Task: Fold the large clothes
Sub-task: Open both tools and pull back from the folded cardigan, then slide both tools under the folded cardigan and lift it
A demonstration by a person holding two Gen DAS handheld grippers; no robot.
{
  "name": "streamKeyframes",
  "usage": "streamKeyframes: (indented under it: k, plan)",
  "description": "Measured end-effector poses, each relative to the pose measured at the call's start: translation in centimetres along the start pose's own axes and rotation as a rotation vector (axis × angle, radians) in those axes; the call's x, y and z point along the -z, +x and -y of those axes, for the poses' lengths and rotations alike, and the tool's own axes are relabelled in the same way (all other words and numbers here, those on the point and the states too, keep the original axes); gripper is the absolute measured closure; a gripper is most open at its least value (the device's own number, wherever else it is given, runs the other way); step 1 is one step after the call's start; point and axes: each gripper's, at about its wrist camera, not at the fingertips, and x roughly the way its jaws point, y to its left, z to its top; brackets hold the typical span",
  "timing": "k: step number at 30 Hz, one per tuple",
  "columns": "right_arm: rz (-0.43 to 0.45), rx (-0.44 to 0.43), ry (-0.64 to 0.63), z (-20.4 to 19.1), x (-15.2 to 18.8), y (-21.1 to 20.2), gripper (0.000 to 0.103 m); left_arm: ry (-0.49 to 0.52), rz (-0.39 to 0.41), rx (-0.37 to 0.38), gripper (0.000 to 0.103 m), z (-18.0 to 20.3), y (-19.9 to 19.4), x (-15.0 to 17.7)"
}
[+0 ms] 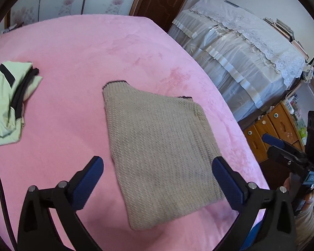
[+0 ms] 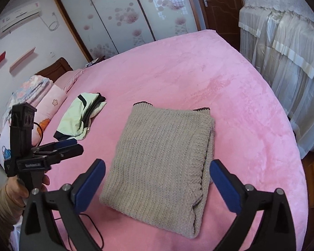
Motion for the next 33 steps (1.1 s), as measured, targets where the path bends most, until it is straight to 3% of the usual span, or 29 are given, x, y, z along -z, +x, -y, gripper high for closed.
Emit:
streamKeyframes:
  k: [6,14,16,23,29,33]
  plan:
    - [-0.082,0.005,0.025,2.5,1.5,3.0,0.002,-0.068,-0.152,0.059,0.0,-1.6,4.0,1.6]
    - [-0.169,-0.013,0.119,7.4,3.6,8.6,0.001,-0.15,-0.249,0.149,0.0,-5.7,10.1,3.3]
    - [-0.219,-0.056,0.155,8.7,3.9,10.5,0.001,-0.144,-0.272,0.181,0.0,-6.0,11.3,3.4]
    - [-0.389,-0.235,0.268,11.7,4.2,16.9,0.001,-0.141,-0.28,0.186,0.0,-6.9,14.1,2.9]
    - [-0.415,-0.412,0.312,12.6,3.5,20.1,0.0,-0.165,-0.318,0.234,0.0,-8.3,16.8,2.7]
    - [-0.467,-0.443,0.311,12.7,3.2,21.8,0.0,-0.165,-0.324,0.256,0.0,-8.6,18.8,2.7]
